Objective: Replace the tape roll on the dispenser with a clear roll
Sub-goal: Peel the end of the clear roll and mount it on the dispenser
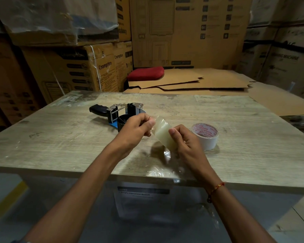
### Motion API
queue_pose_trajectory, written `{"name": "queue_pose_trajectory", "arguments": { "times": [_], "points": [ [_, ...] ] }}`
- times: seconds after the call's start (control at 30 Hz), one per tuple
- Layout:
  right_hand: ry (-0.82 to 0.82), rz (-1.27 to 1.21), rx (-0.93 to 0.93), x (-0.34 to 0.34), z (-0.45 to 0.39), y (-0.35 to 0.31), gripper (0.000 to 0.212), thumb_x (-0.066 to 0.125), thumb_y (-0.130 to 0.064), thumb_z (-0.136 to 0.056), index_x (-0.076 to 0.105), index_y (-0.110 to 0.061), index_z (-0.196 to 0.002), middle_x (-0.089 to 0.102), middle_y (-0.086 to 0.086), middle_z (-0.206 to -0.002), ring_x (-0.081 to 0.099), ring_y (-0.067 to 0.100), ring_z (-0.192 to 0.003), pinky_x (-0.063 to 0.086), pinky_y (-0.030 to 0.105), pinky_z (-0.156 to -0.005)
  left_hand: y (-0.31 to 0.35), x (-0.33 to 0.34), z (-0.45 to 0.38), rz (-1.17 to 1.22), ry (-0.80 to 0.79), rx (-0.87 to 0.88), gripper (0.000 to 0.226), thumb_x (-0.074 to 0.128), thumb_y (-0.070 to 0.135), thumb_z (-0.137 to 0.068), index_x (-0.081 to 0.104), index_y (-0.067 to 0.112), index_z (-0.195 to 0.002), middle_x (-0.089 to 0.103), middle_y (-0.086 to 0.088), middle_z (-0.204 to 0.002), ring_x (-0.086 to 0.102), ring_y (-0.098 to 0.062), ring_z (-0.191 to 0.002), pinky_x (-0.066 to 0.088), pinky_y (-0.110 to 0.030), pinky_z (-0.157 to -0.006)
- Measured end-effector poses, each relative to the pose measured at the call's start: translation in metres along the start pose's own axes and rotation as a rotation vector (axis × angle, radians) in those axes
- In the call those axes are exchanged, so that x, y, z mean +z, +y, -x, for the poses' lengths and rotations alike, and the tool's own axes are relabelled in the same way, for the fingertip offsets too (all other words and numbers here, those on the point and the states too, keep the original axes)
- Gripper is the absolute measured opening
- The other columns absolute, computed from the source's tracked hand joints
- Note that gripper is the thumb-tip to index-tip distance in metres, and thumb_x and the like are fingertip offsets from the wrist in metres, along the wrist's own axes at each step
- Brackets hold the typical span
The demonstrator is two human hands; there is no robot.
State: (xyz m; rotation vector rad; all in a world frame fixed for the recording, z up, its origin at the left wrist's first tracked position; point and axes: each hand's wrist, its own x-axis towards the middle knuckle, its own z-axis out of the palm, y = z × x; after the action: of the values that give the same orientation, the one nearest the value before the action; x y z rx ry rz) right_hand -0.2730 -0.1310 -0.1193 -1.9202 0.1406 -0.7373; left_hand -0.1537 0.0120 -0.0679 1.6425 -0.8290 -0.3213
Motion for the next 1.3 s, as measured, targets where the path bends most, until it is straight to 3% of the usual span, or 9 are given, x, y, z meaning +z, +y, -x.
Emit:
{"name": "queue_pose_trajectory", "arguments": {
  "times": [0.1,0.2,0.4,0.5,0.63,0.73,0.97,1.13,1.3],
  "points": [
    [-0.002,0.028,-0.002,0.001,0.0,0.0,0.035,0.049,-0.043,-0.102,0.059,-0.012,-0.092,0.059,-0.001,-0.084,0.053,0.008,-0.074,0.043,0.026,-0.059,-0.002,0.003,0.003,-0.091,0.04,0.021,0.015,0.052,0.02,-0.102,0.059,0.012,-0.091,0.055,-0.001,-0.082,0.05,-0.014,-0.076,0.046,-0.034,-0.076],
    [0.0,0.033,-0.009,0.0,0.0,0.0,0.034,0.049,-0.043,-0.101,0.06,-0.012,-0.092,0.059,-0.003,-0.085,0.053,0.006,-0.074,0.043,0.022,-0.058,0.001,0.006,0.006,-0.247,0.043,0.095,0.014,0.061,0.027,-0.097,0.06,0.013,-0.093,0.056,0.002,-0.084,0.05,-0.011,-0.076,0.045,-0.029,-0.072],
    [-0.043,0.155,-0.041,0.001,-0.001,0.007,0.041,0.059,-0.064,-0.088,0.059,-0.025,-0.101,0.062,0.001,-0.096,0.059,0.021,-0.087,0.051,0.036,-0.07,0.001,0.003,0.002,-0.493,0.195,0.203,0.011,0.066,0.018,-0.093,0.06,0.014,-0.085,0.057,0.005,-0.085,0.053,-0.007,-0.074,0.038,-0.014,-0.064],
    [-0.064,0.294,-0.051,0.003,-0.001,0.009,0.049,0.06,-0.069,-0.083,0.057,-0.028,-0.109,0.059,-0.001,-0.102,0.055,0.015,-0.092,0.05,0.032,-0.072,-0.001,0.005,0.006,-0.647,0.25,0.281,0.01,0.065,0.019,-0.095,0.059,0.011,-0.089,0.061,0.003,-0.083,0.056,-0.015,-0.073,0.04,-0.025,-0.065],
    [-0.047,0.308,-0.047,0.004,-0.001,0.007,0.045,0.061,-0.065,-0.085,0.055,-0.027,-0.107,0.056,-0.004,-0.101,0.054,0.013,-0.09,0.05,0.031,-0.071,0.0,0.009,0.01,-0.798,0.291,0.393,0.011,0.059,0.021,-0.098,0.054,0.015,-0.091,0.062,0.0,-0.081,0.053,-0.015,-0.068,0.031,-0.027,-0.066],
    [-0.03,0.336,-0.065,0.003,0.0,0.006,0.041,0.067,-0.059,-0.086,0.055,-0.025,-0.107,0.055,-0.007,-0.1,0.053,0.013,-0.092,0.048,0.03,-0.072,-0.003,0.007,0.009,-0.783,0.298,0.374,0.012,0.059,0.021,-0.098,0.054,0.015,-0.09,0.063,0.0,-0.08,0.054,-0.017,-0.068,0.033,-0.031,-0.065],
    [-0.068,0.537,-0.159,0.009,0.001,-0.003,0.06,0.081,-0.042,-0.08,0.05,-0.022,-0.127,0.046,-0.014,-0.115,0.044,0.01,-0.105,0.049,0.035,-0.083,-0.023,-0.005,0.012,-0.551,0.294,0.168,0.013,0.057,0.02,-0.099,0.055,0.02,-0.086,0.065,0.005,-0.08,0.065,-0.017,-0.077,0.057,-0.049,-0.073],
    [-0.009,0.551,-0.141,0.008,0.001,-0.004,0.05,0.08,-0.027,-0.081,0.049,-0.02,-0.12,0.045,-0.012,-0.108,0.049,0.014,-0.101,0.055,0.043,-0.077,-0.021,-0.009,0.018,-0.313,0.265,0.13,0.012,0.051,0.014,-0.102,0.053,0.013,-0.09,0.066,-0.004,-0.088,0.072,-0.018,-0.087,0.062,-0.045,-0.079],
    [-0.012,0.618,-0.14,0.009,0.0,-0.003,0.047,0.077,-0.027,-0.082,0.046,-0.021,-0.118,0.049,-0.009,-0.106,0.053,0.019,-0.098,0.053,0.041,-0.073,-0.015,-0.014,0.024,-0.158,0.285,0.067,0.013,0.05,0.012,-0.102,0.052,0.012,-0.089,0.067,-0.008,-0.093,0.073,-0.017,-0.091,0.062,-0.042,-0.083]
  ]
}}
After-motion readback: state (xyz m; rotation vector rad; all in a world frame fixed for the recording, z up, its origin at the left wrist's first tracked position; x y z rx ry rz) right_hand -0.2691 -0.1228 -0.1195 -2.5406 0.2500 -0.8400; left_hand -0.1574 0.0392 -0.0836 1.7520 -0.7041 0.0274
